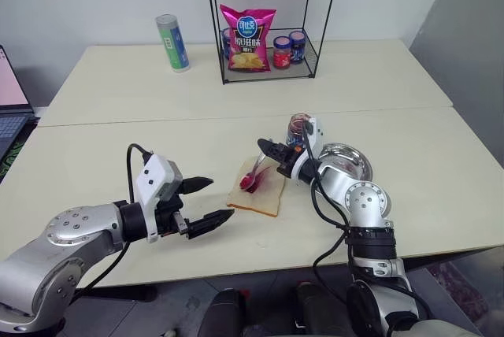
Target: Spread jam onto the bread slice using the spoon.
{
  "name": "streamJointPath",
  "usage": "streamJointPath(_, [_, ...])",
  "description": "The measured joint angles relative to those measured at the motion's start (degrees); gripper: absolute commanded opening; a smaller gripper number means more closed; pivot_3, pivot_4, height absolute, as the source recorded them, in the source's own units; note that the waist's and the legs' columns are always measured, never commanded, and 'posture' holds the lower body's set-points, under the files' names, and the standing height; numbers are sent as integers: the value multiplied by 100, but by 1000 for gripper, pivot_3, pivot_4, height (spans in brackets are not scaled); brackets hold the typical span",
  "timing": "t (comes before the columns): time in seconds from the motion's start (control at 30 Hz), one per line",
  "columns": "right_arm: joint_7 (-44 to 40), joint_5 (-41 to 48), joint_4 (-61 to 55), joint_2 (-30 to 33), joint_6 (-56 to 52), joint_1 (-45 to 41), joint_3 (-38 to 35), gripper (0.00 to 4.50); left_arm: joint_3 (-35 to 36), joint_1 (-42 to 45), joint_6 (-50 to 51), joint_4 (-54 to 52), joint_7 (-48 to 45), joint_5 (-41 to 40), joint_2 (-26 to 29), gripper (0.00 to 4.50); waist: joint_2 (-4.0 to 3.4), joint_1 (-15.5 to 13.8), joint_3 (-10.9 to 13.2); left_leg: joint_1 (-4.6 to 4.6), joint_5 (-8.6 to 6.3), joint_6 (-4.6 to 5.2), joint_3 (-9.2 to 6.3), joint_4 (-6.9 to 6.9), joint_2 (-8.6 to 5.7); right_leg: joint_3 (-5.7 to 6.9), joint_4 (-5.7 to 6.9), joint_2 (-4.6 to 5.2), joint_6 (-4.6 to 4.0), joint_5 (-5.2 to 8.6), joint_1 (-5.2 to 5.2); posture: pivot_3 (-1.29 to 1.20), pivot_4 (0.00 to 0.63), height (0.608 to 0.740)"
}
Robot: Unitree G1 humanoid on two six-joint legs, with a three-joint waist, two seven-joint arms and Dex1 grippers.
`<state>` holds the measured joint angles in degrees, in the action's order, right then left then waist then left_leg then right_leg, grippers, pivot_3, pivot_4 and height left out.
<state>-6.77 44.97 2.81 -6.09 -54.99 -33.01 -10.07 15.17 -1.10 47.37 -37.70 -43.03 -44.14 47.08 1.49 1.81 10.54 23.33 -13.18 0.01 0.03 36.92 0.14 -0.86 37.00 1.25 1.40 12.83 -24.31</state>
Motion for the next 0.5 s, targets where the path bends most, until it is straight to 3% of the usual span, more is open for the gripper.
streamJointPath(0.5, [-496,-579,256,433,592,86,266,44,-138,185,-26,33,-2,34,10,4500,0,-1,0,-7,0,0,2,-1,0,-1,0,-4,0,0,7,0,150,740])
